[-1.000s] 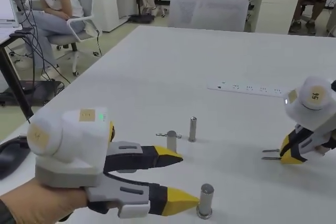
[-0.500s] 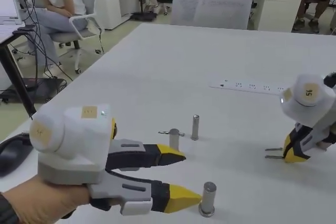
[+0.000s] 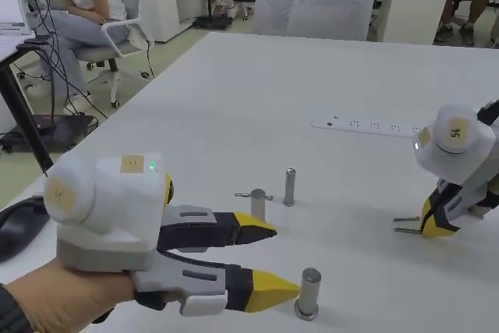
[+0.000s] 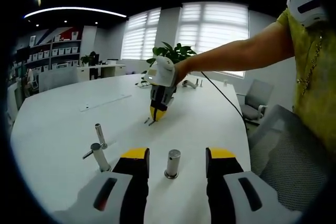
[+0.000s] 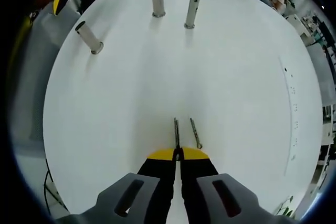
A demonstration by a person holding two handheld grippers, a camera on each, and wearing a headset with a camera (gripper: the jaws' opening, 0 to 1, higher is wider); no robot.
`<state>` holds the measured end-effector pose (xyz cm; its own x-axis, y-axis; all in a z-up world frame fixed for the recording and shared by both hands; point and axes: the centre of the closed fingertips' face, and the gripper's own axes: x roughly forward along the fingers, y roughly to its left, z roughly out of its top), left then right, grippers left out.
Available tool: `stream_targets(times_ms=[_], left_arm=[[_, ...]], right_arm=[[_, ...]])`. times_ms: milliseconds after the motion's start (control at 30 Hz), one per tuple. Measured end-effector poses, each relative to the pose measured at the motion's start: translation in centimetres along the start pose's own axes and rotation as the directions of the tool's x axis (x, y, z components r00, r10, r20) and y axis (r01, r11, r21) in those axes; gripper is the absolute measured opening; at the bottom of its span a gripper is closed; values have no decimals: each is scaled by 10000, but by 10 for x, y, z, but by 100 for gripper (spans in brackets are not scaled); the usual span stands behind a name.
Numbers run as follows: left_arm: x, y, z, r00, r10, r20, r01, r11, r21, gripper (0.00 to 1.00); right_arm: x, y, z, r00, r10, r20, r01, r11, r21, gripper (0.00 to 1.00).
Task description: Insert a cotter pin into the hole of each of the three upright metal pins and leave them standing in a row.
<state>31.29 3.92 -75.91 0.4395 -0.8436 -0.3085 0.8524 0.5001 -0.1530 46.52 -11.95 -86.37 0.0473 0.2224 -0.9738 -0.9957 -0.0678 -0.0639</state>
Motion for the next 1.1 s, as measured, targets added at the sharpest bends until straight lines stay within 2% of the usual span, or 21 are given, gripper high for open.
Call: stream_targets(times_ms=[433,667,867,1100], left_arm=[[0,3,3,10000,38,56,-37,10000,-43,40],[2,5,8,9998,39,183,-38,10000,-76,39],[4,4,9,9999,-36,164,36,10000,1,38],[4,4,17,9997,-83,244,80,9999,106,37]], right_arm=[[-4,6,-2,9999,-18,-161,18,10000,-29,2],[-14,15,6,9999,-91,-94,89,9998,-177,2],[-24,25,13,9999,-103,-24,102,9995,-292,2],[-39,44,25,9997,-144,176,151,9991,-406,2]])
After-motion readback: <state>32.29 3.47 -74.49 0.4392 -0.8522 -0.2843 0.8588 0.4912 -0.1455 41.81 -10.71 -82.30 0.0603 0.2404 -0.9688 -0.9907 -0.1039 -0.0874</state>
